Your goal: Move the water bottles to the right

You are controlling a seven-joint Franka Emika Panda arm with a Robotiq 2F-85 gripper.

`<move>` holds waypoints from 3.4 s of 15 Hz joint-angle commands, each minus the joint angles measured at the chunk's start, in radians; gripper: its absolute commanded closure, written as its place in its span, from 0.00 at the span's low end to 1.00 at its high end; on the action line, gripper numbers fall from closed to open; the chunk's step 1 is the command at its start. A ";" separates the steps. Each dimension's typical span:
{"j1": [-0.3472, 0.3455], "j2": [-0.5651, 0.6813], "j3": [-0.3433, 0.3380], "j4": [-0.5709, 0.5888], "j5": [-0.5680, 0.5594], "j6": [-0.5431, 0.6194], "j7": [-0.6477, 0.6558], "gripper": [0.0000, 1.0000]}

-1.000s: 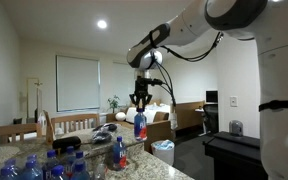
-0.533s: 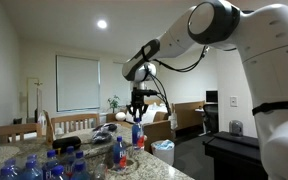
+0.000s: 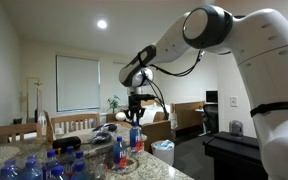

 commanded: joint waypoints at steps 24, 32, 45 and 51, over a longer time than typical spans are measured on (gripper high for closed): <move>-0.024 0.197 0.029 0.208 0.016 -0.050 -0.153 0.91; -0.032 0.209 0.031 0.207 0.021 -0.085 -0.168 0.91; -0.034 0.230 0.032 0.246 0.029 -0.095 -0.158 0.34; -0.033 0.231 0.032 0.282 0.030 -0.117 -0.151 0.01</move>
